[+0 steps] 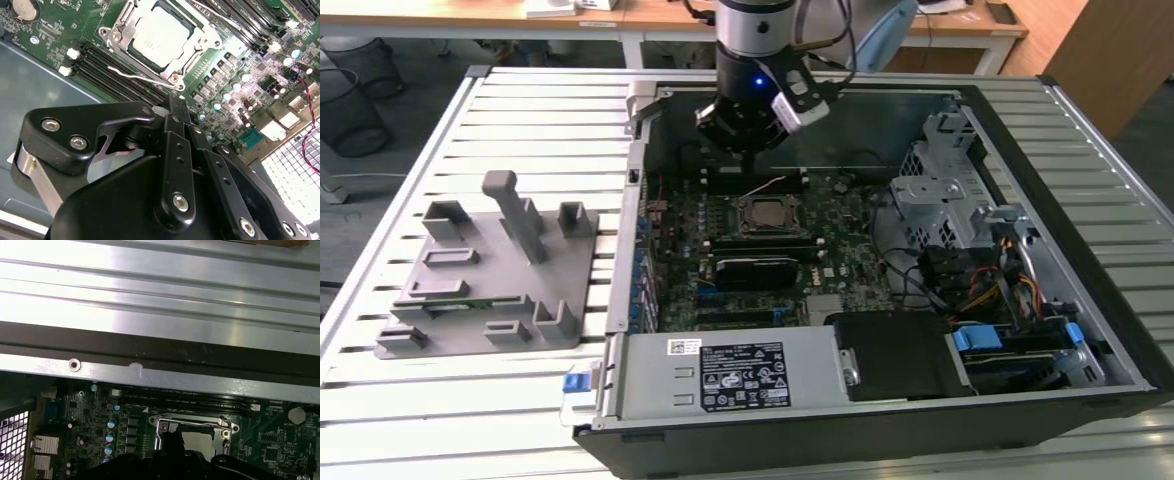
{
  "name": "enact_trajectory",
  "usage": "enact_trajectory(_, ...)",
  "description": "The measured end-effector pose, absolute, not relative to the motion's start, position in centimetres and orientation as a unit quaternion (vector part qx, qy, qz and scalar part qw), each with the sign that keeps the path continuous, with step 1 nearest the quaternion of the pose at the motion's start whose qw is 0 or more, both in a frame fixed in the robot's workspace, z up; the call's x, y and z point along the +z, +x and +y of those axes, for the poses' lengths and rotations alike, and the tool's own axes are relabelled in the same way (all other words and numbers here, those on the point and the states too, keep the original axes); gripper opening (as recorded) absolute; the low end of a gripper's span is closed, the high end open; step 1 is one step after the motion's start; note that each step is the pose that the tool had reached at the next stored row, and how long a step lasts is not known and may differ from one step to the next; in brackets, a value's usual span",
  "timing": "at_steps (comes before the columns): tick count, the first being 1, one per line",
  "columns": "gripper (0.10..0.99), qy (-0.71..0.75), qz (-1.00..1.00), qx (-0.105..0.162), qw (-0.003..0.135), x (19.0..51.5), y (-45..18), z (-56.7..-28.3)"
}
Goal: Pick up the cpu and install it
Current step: 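Install the first cpu locking lever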
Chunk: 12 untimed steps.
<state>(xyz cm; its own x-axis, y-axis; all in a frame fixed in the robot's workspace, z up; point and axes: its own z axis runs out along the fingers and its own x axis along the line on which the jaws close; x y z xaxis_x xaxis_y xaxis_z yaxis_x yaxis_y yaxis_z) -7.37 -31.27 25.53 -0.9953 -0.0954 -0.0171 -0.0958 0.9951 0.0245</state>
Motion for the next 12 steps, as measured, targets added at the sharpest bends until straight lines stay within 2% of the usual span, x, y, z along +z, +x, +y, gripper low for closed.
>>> enact_trajectory(12, 0.106, -0.048, 0.999, 0.013, 0.008, 25.53, -6.76, -31.27)
